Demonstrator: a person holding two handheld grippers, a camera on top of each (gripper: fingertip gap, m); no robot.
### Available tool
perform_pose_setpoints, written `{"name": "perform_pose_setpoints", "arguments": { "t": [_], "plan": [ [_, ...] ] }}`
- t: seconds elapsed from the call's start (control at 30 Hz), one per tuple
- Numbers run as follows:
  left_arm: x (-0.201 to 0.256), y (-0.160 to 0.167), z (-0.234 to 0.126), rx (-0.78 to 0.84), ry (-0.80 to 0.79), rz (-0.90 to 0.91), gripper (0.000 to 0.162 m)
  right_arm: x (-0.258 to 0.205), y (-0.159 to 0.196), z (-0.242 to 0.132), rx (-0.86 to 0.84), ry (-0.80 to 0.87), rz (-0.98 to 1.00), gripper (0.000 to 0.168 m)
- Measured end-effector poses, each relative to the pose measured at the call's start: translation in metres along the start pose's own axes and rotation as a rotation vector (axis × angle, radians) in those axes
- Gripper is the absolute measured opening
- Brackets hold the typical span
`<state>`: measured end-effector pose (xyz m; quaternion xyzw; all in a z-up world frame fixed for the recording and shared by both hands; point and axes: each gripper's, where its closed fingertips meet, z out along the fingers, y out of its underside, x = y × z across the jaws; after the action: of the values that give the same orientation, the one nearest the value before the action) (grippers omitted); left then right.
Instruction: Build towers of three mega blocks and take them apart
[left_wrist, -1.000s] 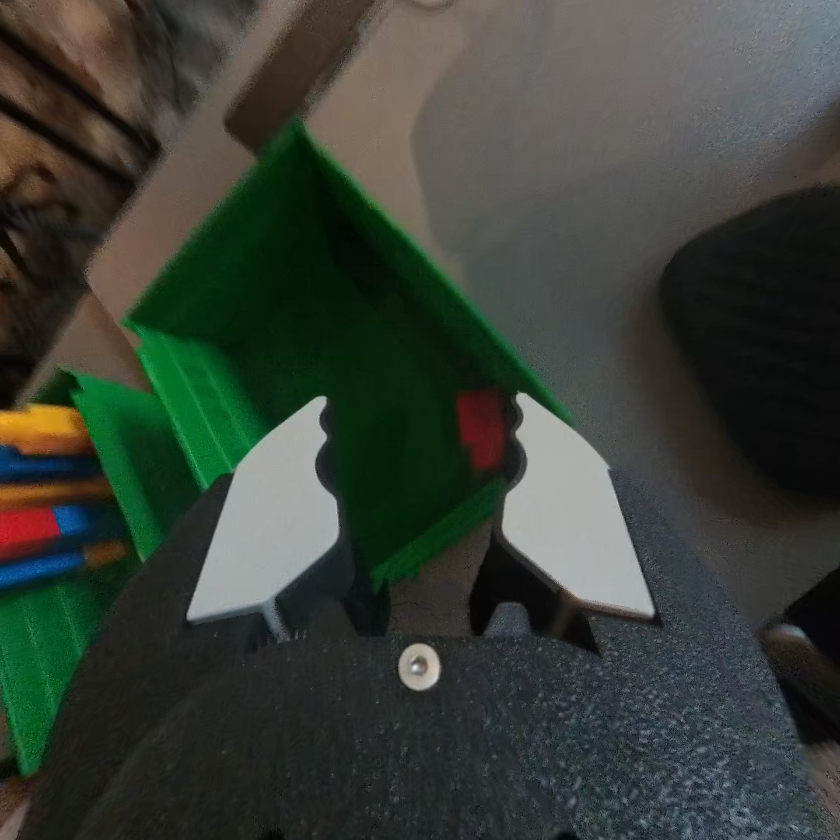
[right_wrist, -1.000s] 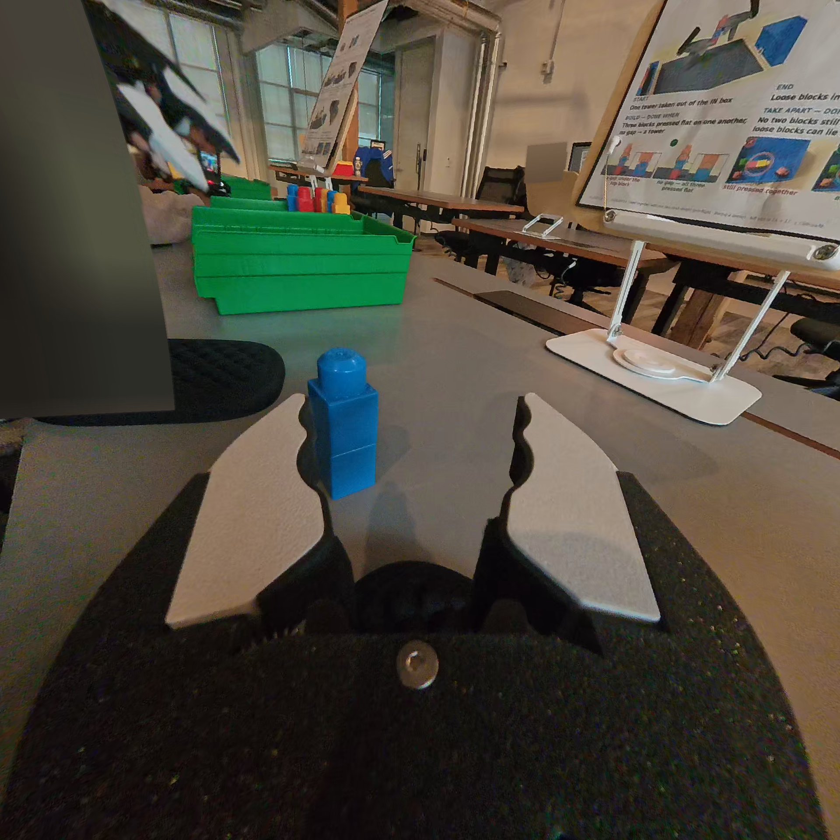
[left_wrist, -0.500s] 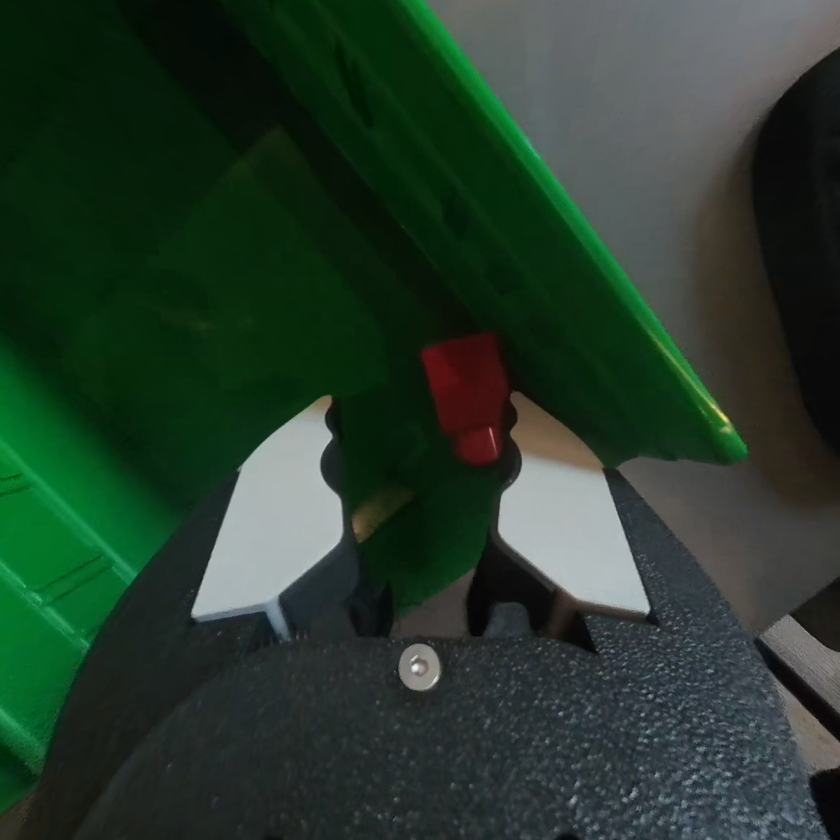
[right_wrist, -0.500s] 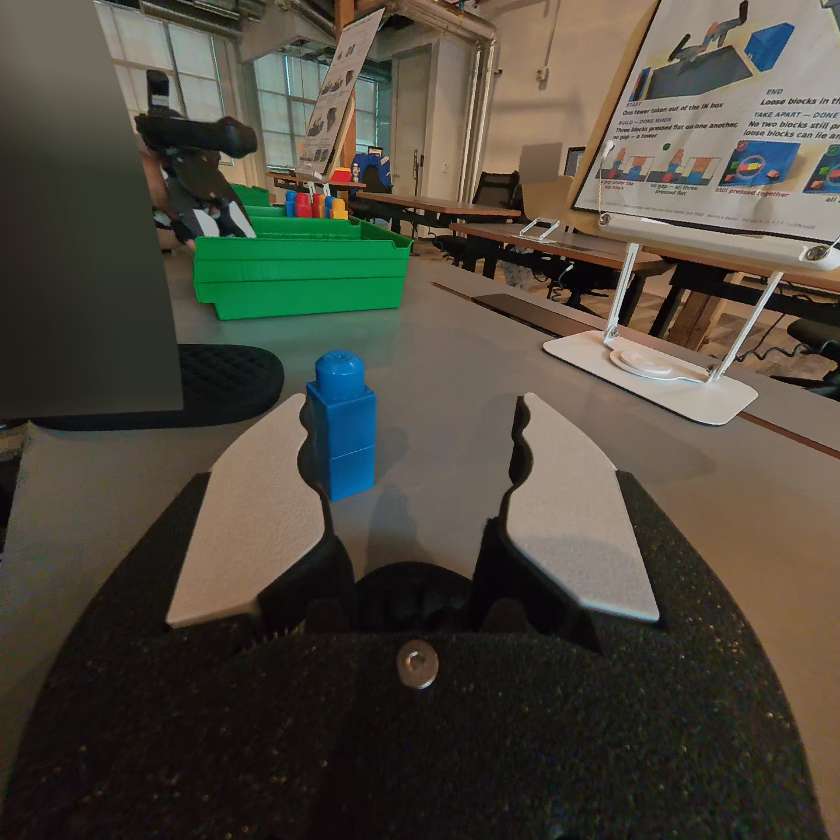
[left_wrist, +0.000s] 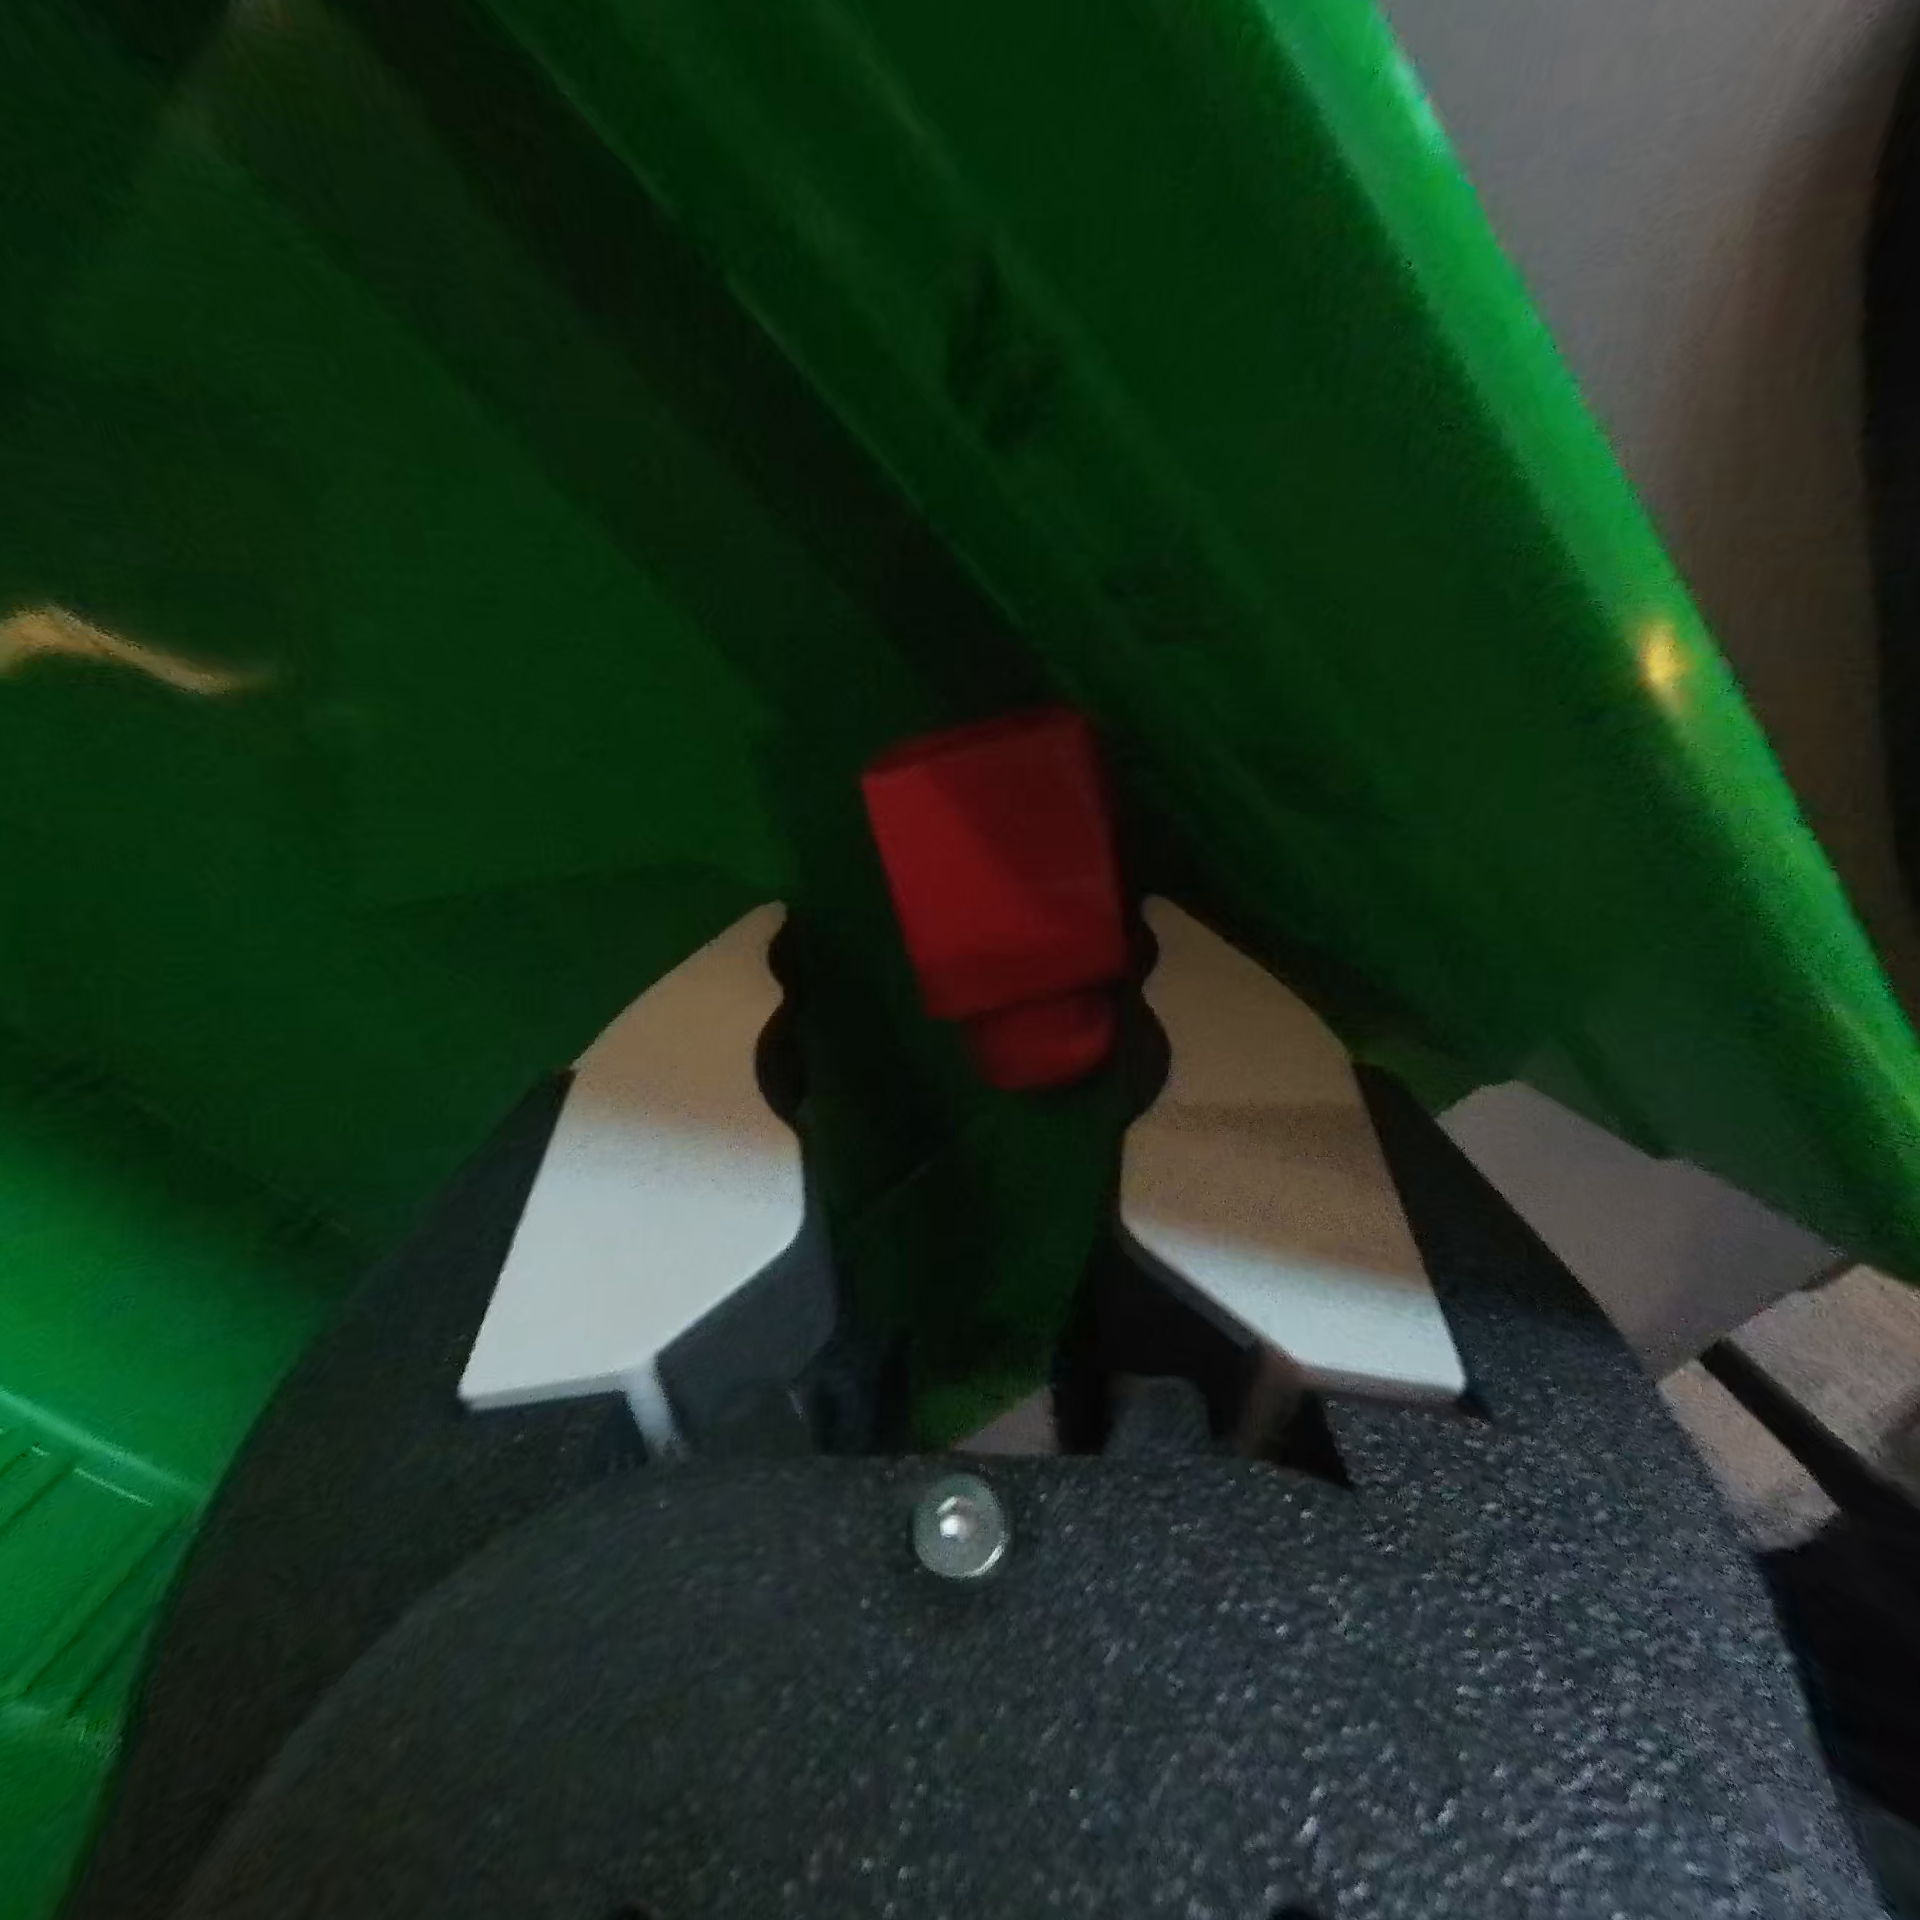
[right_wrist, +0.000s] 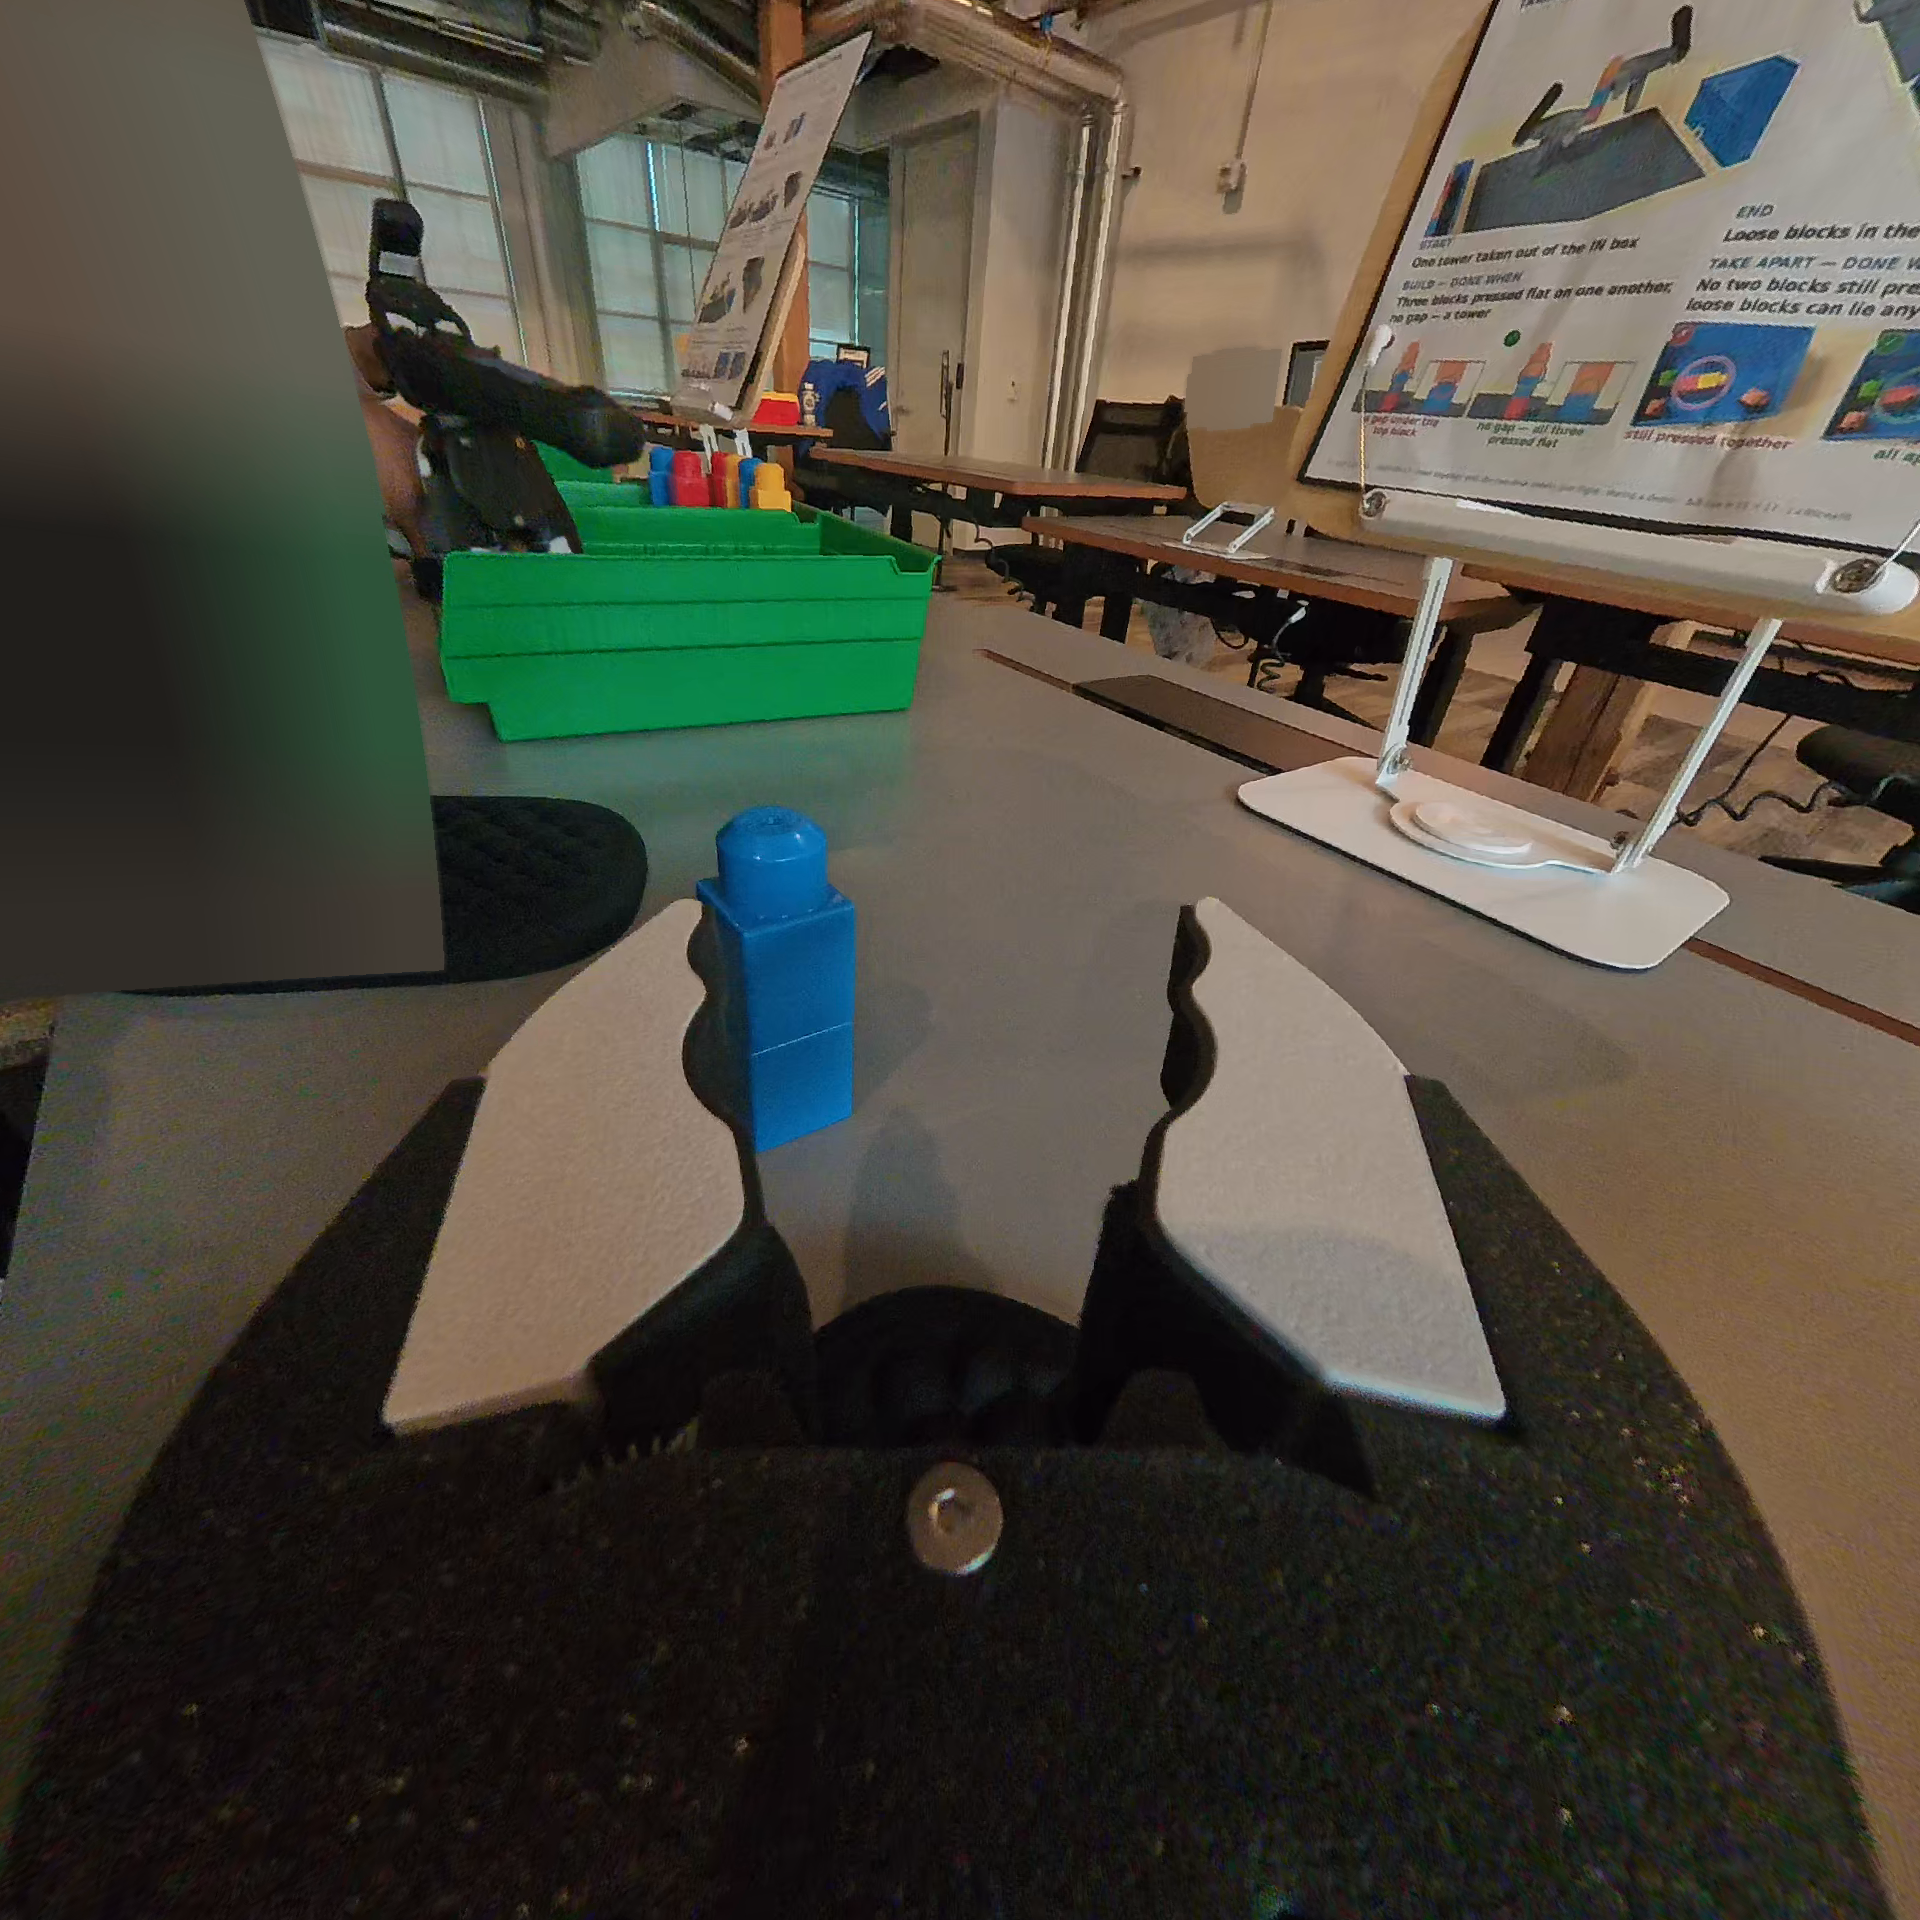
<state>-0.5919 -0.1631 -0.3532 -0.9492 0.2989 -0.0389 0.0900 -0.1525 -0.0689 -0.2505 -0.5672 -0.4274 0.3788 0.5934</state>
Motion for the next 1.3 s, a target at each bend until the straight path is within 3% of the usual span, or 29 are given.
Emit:
{"name": "perform_pose_setpoints", "arguments": {
  "t": [0.1,0.3,0.6,0.87,1.13,1.3],
  "plan": [
    [-0.003,-0.002,0.001,0.02,-0.019,0.003,0.037,0.0,0.0,0.0,0.004,0.0,0.002,0.081],
    [-0.021,-0.008,-0.019,0.143,-0.099,-0.036,0.036,0.0,0.001,0.0,-0.004,-0.001,-0.001,0.081],
    [-0.028,-0.062,-0.097,0.516,-0.307,0.005,0.036,-0.003,0.003,0.002,-0.026,-0.008,-0.015,0.08],
    [0.055,-0.142,-0.127,0.747,-0.21,0.257,0.036,-0.007,0.006,0.004,-0.05,-0.028,-0.03,0.08],
    [0.147,-0.201,-0.105,0.733,-0.065,0.539,0.036,-0.014,0.008,0.01,-0.099,-0.065,-0.062,0.081],
    [0.187,-0.225,-0.086,0.697,0.003,0.655,0.036,-0.022,-0.019,0.022,-0.114,-0.128,-0.156,0.08]
  ]
}}
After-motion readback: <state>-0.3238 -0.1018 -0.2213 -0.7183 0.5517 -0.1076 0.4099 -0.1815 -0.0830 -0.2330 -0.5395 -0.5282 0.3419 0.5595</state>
